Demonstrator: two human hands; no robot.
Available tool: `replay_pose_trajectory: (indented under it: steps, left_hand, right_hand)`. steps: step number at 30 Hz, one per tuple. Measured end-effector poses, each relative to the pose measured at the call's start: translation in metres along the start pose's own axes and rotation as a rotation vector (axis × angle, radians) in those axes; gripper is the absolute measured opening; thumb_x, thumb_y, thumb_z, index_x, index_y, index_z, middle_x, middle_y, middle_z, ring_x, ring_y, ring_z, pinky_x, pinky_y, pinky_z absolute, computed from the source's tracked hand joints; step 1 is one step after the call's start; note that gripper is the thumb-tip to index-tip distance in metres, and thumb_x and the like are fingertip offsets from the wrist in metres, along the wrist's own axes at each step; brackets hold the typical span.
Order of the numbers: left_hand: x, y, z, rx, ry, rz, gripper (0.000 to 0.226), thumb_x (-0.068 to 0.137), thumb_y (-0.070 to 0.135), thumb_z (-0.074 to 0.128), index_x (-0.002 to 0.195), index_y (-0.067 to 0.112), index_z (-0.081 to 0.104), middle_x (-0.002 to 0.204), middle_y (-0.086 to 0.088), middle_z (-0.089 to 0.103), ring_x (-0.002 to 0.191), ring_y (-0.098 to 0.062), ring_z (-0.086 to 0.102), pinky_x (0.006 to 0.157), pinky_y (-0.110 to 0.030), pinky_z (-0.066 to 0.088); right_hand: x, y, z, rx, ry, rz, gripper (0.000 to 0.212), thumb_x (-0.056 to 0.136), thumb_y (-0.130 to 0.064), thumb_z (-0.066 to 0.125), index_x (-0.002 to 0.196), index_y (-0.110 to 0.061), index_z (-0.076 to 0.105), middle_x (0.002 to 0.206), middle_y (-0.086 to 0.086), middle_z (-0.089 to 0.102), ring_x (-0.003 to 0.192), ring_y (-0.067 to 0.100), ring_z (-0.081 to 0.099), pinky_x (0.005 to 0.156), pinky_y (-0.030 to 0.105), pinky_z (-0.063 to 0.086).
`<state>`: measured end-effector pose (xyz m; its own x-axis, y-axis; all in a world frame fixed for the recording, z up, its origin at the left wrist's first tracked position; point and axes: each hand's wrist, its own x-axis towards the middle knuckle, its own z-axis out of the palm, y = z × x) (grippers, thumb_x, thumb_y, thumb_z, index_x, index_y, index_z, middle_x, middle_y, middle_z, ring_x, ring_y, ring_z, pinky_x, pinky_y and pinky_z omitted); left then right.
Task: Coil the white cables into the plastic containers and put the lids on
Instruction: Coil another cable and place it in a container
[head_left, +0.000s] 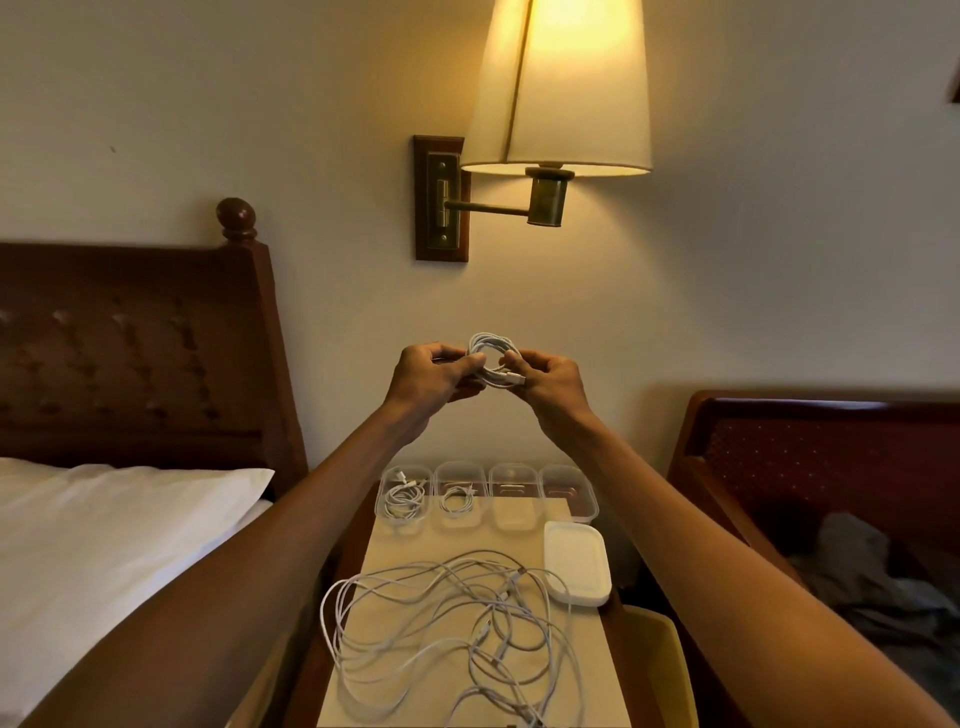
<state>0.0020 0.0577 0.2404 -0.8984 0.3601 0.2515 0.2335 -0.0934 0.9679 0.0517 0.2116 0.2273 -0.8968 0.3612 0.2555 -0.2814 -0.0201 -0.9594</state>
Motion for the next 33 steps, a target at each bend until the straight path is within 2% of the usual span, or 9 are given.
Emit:
replay_pose_trajectory:
  steps: [5, 8, 16, 21, 25, 27, 28, 30, 33]
  left_hand:
    - [0.001, -0.021, -0.014, 0.127, -0.044, -0.027, 0.032, 0.09, 0.031, 0.07, 0.108, 0.004, 0.068, 0.1, -0.013, 0.073, 0.088, -0.024, 0.073, 0.078, -0.033, 0.061]
    - [0.002, -0.039, -0.025, 0.212, -0.012, -0.042, 0.037, 0.094, 0.044, 0.062, 0.104, 0.01, 0.069, 0.096, -0.006, 0.073, 0.081, -0.019, 0.069, 0.074, -0.032, 0.057]
    - [0.015, -0.137, -0.04, 0.586, 0.106, 0.06, 0.017, 0.099, 0.029, 0.058, 0.097, 0.016, 0.068, 0.084, 0.004, 0.073, 0.07, -0.008, 0.067, 0.065, -0.025, 0.054]
    - [0.043, -0.222, -0.045, 0.785, 0.085, -0.107, 0.019, 0.09, 0.041, 0.059, 0.091, 0.025, 0.07, 0.088, 0.006, 0.073, 0.082, -0.016, 0.067, 0.077, -0.033, 0.056]
    - [0.06, -0.275, -0.039, 0.851, 0.041, -0.17, 0.017, 0.092, 0.025, 0.061, 0.089, 0.014, 0.074, 0.089, 0.001, 0.071, 0.081, -0.016, 0.062, 0.069, -0.027, 0.046]
    - [0.071, -0.3, -0.037, 0.888, 0.031, -0.173, 0.03, 0.089, 0.041, 0.058, 0.09, 0.015, 0.073, 0.09, -0.003, 0.071, 0.083, -0.021, 0.064, 0.071, -0.032, 0.052]
    - [0.078, -0.315, -0.039, 0.882, 0.031, -0.176, 0.041, 0.087, 0.051, 0.053, 0.09, 0.015, 0.072, 0.09, -0.004, 0.071, 0.084, -0.023, 0.065, 0.072, -0.037, 0.055]
    - [0.093, -0.354, -0.046, 0.9, 0.032, -0.18, 0.048, 0.085, 0.058, 0.044, 0.088, 0.017, 0.069, 0.089, -0.005, 0.07, 0.084, -0.026, 0.065, 0.072, -0.042, 0.056]
    - [0.091, -0.353, -0.042, 0.944, 0.027, -0.196, 0.028, 0.09, 0.036, 0.055, 0.097, 0.014, 0.071, 0.096, -0.012, 0.072, 0.092, -0.033, 0.066, 0.078, -0.042, 0.054]
  right_hand:
    - [0.003, 0.018, -0.008, 0.031, 0.024, 0.007, 0.015, 0.091, -0.007, 0.063, 0.105, -0.002, 0.067, 0.091, 0.012, 0.069, 0.084, 0.022, 0.068, 0.08, 0.029, 0.059]
    - [0.007, 0.038, -0.017, 0.014, 0.045, 0.058, 0.022, 0.091, -0.006, 0.063, 0.11, 0.002, 0.066, 0.088, 0.012, 0.069, 0.08, 0.019, 0.067, 0.072, 0.025, 0.058]
    - [0.028, 0.129, -0.042, -0.179, 0.01, 0.245, 0.021, 0.09, -0.006, 0.064, 0.11, 0.002, 0.069, 0.095, 0.015, 0.071, 0.083, 0.021, 0.067, 0.074, 0.026, 0.059]
    - [0.057, 0.201, -0.041, -0.38, -0.002, 0.33, 0.007, 0.086, -0.006, 0.07, 0.083, -0.01, 0.075, 0.084, 0.018, 0.071, 0.075, 0.024, 0.062, 0.07, 0.038, 0.051]
    - [0.081, 0.246, -0.035, -0.545, -0.05, 0.347, 0.01, 0.088, -0.012, 0.07, 0.093, -0.005, 0.076, 0.075, 0.004, 0.068, 0.068, 0.015, 0.059, 0.062, 0.024, 0.046]
    - [0.094, 0.259, -0.031, -0.623, -0.08, 0.346, 0.014, 0.09, -0.013, 0.068, 0.098, -0.004, 0.075, 0.073, 0.001, 0.065, 0.061, 0.008, 0.055, 0.055, 0.015, 0.042]
    - [0.1, 0.265, -0.029, -0.659, -0.094, 0.346, 0.016, 0.09, -0.014, 0.068, 0.101, -0.005, 0.074, 0.079, 0.003, 0.068, 0.064, 0.009, 0.057, 0.057, 0.015, 0.045]
    - [0.113, 0.279, -0.022, -0.717, -0.119, 0.337, 0.02, 0.089, -0.015, 0.069, 0.105, -0.003, 0.074, 0.097, 0.011, 0.073, 0.082, 0.02, 0.066, 0.074, 0.029, 0.055]
    - [0.128, 0.296, -0.012, -0.772, -0.169, 0.344, 0.021, 0.088, -0.015, 0.071, 0.105, -0.003, 0.074, 0.101, 0.013, 0.074, 0.092, 0.025, 0.068, 0.087, 0.039, 0.056]
